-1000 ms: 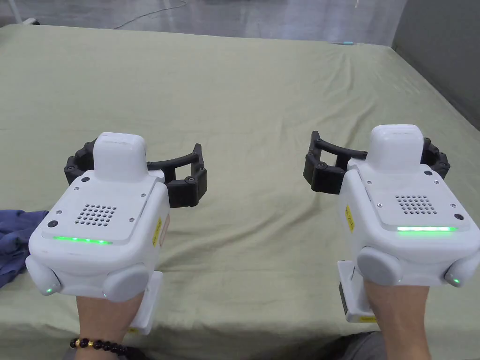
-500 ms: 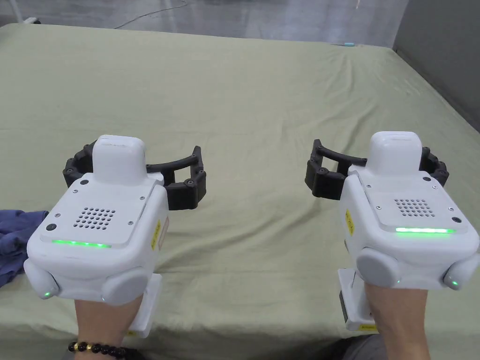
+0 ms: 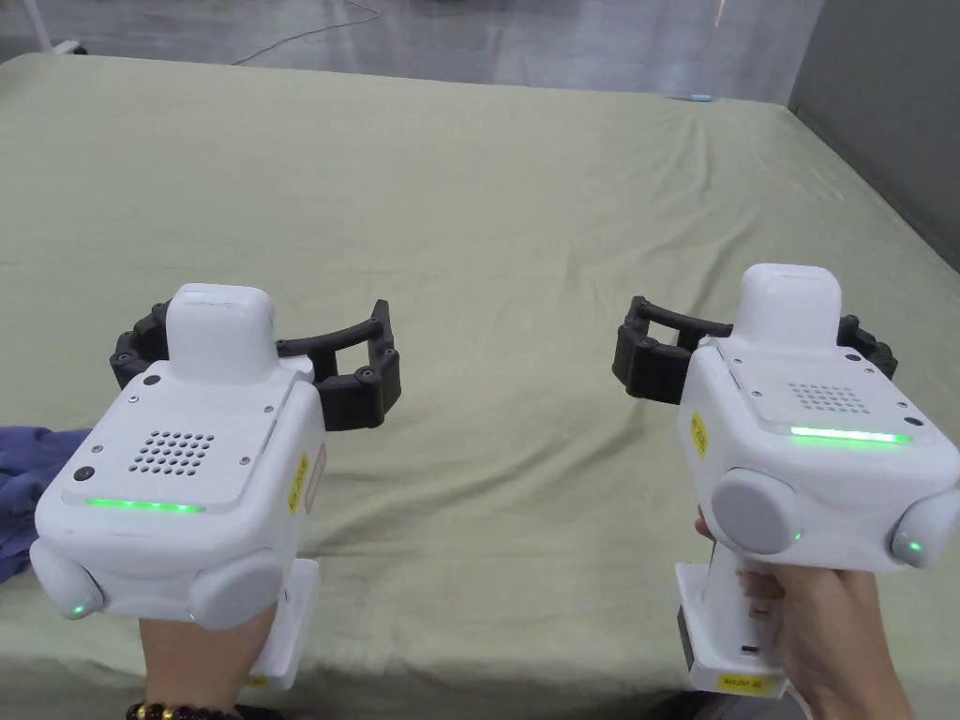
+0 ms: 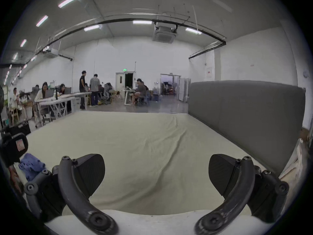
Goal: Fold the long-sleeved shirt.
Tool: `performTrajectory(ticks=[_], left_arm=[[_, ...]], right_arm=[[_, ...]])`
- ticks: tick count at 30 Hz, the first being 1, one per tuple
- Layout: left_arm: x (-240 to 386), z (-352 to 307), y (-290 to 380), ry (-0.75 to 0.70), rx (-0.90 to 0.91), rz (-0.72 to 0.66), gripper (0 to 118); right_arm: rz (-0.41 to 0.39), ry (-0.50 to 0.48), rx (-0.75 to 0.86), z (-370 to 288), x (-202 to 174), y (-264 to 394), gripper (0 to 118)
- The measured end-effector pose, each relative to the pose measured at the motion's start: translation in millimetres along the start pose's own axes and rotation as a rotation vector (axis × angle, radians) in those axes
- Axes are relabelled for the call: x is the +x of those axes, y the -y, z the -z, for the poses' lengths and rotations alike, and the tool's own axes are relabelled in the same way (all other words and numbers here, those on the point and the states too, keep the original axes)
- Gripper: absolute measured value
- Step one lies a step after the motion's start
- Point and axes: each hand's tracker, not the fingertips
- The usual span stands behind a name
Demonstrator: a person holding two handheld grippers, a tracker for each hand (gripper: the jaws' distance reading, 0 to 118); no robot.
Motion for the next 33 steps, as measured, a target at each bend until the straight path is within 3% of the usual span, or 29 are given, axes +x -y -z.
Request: performTrajectory(ticks=[2, 6, 11, 14, 17, 23, 29, 33], left_arm=[[1, 1, 1, -0.005, -0.008, 0.015, 118], [1, 2, 1, 0.005, -0.012, 0.003, 118], [3, 1, 0, 0.000, -0.010, 0.019, 118], [3, 1, -1, -0.002, -0.009, 0.015, 118], [3, 1, -1, -0.002, -0.011, 0.012, 118], [2, 0, 0, 0.001, -0.014, 0.015, 118], [1, -1, 0, -0.001, -0.013, 0.013, 118], [1, -1, 2, -0.004, -0.019, 0.008, 118]], right_arm=[[-0.018, -0.010, -0.008, -4, -1, 0, 118], [0.046, -0.004, -0.004, -10, 1, -6, 118], [0.125, -0.130, 0.007, -18, 9, -14, 118], [0.143, -0.083, -0.022, -20, 4, -20, 118], [0.109, 0.016, -0.014, -18, -2, -21, 118], [0.125, 0.018, -0.030, -12, 0, -15, 118], [0.103, -0.095, -0.039, -9, 14, -6, 118], [0.057, -0.020, -0.020, -7, 15, 5, 118]])
